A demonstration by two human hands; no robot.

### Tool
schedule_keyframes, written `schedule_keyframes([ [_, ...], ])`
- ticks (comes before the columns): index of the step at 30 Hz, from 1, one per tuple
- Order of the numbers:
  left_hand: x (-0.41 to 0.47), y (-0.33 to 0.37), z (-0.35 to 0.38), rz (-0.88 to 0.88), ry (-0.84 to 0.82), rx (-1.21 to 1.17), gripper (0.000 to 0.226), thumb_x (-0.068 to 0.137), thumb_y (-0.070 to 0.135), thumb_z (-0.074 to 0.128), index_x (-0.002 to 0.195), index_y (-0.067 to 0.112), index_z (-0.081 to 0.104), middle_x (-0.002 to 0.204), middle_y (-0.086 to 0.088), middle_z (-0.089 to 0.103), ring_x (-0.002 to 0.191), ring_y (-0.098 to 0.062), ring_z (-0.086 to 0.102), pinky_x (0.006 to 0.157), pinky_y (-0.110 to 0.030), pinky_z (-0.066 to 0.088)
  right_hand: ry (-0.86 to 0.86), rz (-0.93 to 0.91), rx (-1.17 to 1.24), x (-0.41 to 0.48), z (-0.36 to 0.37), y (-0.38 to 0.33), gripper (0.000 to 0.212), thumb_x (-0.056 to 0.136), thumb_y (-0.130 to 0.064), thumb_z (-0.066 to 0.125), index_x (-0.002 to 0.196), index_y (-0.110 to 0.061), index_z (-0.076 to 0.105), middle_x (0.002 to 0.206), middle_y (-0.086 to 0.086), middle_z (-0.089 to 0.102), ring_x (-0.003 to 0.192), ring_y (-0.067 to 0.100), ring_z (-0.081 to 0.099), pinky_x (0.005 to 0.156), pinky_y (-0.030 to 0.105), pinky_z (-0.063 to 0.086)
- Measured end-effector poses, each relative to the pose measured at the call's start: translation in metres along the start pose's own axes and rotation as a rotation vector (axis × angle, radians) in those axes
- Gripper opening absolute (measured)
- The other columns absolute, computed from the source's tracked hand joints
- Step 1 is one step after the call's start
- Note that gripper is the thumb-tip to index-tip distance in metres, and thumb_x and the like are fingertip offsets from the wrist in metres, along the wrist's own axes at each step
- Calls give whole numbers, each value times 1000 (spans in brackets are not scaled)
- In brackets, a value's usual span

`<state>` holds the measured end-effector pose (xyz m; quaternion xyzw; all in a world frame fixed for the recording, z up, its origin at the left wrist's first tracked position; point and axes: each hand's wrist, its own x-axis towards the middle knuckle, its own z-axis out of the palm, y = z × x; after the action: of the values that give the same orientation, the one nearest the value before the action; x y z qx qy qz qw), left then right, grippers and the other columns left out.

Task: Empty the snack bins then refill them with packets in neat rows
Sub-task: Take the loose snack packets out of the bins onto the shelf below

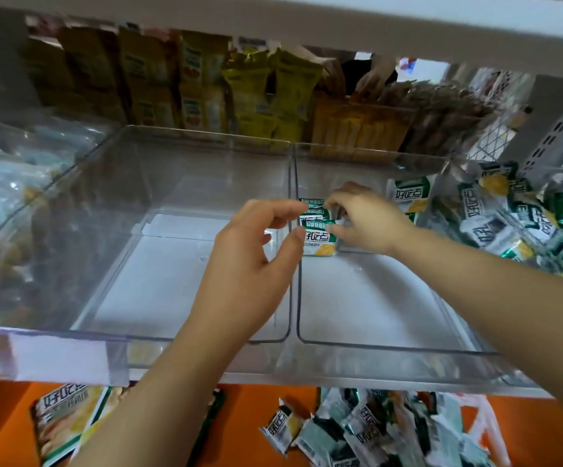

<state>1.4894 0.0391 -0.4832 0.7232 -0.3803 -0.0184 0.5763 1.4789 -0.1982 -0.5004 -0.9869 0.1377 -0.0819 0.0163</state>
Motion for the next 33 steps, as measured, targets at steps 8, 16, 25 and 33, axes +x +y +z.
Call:
schedule_keyframes([
  [8, 1, 0, 1, 13, -1, -4, 25, 91, 24, 56, 95, 49, 54, 102, 26, 57, 103, 11, 52, 84, -3, 42, -137, -61, 23, 15, 0, -8, 79, 73, -62, 68, 137, -27, 38, 130, 0, 52, 111, 22, 51, 90, 35, 45],
  [16, 1, -6, 2, 27, 13, 1, 21, 91, 23, 57, 105, 39, 58, 105, 22, 58, 104, 5, 53, 83, -4, 43, -261, -59, -223, 19, 1, -19, 95, 59, -56, 78, 138, -23, 37, 123, 5, 51, 108, 25, 47, 87, 35, 36],
  [25, 3, -6, 1, 61, 22, 51, 24, 92, 22, 55, 102, 44, 56, 103, 24, 56, 103, 6, 53, 84, -7, 45, -308, 34, 281, -20, 0, -13, 90, 62, -33, 86, 134, -28, 32, 110, 1, 59, 92, 21, 58, 72, 30, 47],
  [33, -5, 0, 2, 267, 140, 315, 20, 93, 15, 54, 109, 17, 65, 105, 11, 55, 95, 3, 51, 83, -8, 39, -39, -3, 505, -120, -80, -20, 61, 67, -31, 81, 115, -36, 44, 106, -7, 58, 95, 11, 58, 81, 34, 51],
])
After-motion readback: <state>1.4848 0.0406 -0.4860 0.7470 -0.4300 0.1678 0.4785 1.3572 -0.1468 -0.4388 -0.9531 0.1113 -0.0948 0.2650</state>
